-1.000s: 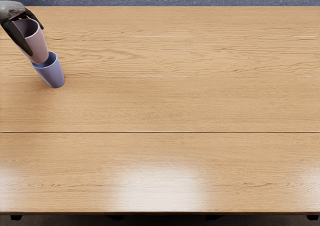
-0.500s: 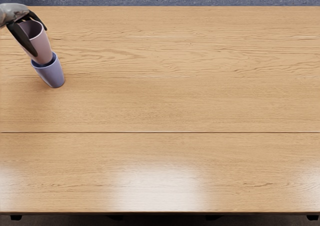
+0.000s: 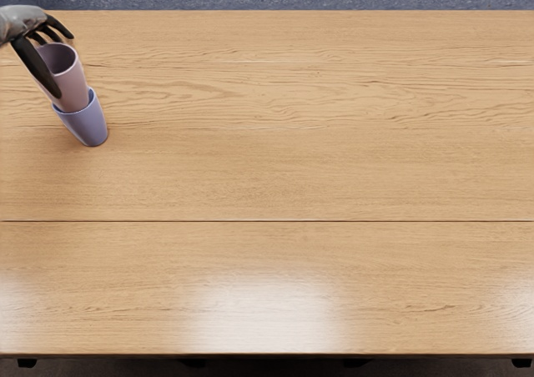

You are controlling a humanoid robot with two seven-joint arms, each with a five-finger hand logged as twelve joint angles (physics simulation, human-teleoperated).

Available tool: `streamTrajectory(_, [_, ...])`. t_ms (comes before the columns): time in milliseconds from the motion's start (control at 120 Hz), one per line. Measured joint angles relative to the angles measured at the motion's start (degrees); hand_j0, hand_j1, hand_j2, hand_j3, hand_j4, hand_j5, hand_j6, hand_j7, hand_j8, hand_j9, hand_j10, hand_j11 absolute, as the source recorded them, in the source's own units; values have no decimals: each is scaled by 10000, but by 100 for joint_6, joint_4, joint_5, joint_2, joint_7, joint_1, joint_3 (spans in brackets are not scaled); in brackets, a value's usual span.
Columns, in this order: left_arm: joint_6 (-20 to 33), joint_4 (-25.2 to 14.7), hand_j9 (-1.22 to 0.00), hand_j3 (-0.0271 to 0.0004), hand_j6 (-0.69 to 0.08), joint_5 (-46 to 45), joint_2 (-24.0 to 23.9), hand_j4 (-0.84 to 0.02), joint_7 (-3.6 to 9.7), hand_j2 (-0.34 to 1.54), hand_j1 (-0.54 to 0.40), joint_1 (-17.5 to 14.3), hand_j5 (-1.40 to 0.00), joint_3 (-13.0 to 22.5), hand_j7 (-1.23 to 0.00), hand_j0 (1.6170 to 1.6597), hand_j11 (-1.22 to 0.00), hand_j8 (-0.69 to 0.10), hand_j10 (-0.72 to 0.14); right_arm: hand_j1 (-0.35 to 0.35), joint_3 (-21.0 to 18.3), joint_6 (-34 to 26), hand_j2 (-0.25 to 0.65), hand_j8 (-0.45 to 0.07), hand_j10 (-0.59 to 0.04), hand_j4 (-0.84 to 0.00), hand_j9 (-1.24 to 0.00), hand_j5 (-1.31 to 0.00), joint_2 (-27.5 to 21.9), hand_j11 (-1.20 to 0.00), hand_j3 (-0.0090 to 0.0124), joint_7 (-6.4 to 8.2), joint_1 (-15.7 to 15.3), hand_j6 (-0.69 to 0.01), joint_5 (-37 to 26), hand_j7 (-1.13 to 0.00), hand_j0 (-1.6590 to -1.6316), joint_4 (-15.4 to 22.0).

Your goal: Pick up cup and place in cup with left hand

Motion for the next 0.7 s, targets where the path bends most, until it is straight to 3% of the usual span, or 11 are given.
streamTrajectory(267, [90,0,-1722,0,-1219,-4,-52,-1351,0,249,2094,26,-1705,2,-1704,16576,-1731,-1193,-1321,-3491,-1,0,0,-5,-3,-5,-1,-1,0,0,0,-2,0,-6,0,0,-16581,0])
streamTrajectory(700, [97,0,-1152,0,-925,-115,-114,-929,0,191,2465,58,-1154,10,-1152,16580,-1152,-917,-917,-3491,-1,0,0,-5,-3,-5,-1,-1,0,0,0,0,0,-7,0,0,-16581,-1])
